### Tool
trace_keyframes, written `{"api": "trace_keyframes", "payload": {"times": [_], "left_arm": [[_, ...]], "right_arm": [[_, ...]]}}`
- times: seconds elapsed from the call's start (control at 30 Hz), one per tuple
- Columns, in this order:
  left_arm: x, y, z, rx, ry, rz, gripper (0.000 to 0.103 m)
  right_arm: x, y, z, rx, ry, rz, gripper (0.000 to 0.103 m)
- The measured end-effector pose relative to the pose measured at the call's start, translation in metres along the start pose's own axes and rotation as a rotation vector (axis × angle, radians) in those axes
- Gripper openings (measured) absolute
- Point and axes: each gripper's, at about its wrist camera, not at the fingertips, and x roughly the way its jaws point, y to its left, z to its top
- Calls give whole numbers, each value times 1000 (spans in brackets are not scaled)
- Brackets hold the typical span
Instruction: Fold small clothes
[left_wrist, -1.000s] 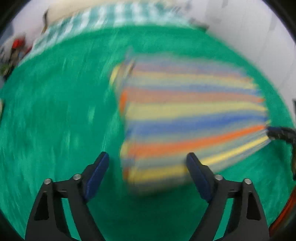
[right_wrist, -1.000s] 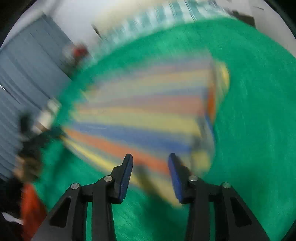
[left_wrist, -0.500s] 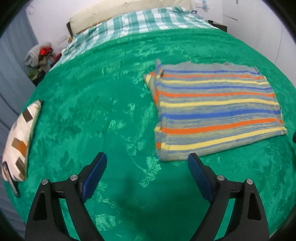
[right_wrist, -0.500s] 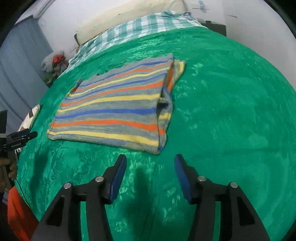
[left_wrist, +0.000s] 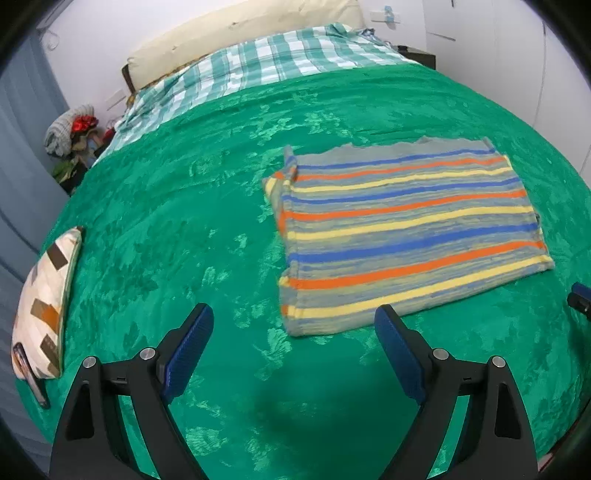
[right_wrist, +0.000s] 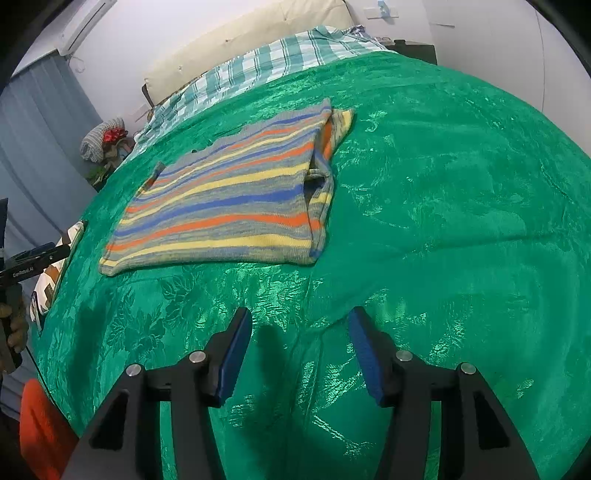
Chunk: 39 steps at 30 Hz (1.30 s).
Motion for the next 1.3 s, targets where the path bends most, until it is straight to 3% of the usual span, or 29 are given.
{"api": "trace_keyframes", "payload": {"times": [0.1, 0.27, 0.4, 0.5, 0.6, 0.73, 1.3], "left_arm": [[4, -17, -3, 35, 2, -21, 91], [14, -62, -28, 124, 32, -79, 91], [22, -84, -55, 75, 67, -154, 91], [27, -94, -72, 30, 90, -200, 92], [34, -101, -90, 32, 71, -233, 103], [38, -99, -104, 21, 16, -271, 103], [36, -102, -107, 31, 4, -248, 102]], "right_arm": [[-1, -4, -1, 16, -14, 10, 62], [-11, -6, -1, 17, -72, -31, 62], [-17, 3, 0, -64, -109, -122, 65], [-12, 7, -2, -104, -88, -160, 66], [-2, 4, -6, -93, -44, -161, 66], [6, 2, -11, -94, -22, -165, 72], [14, 1, -19, -83, -27, -156, 82]]}}
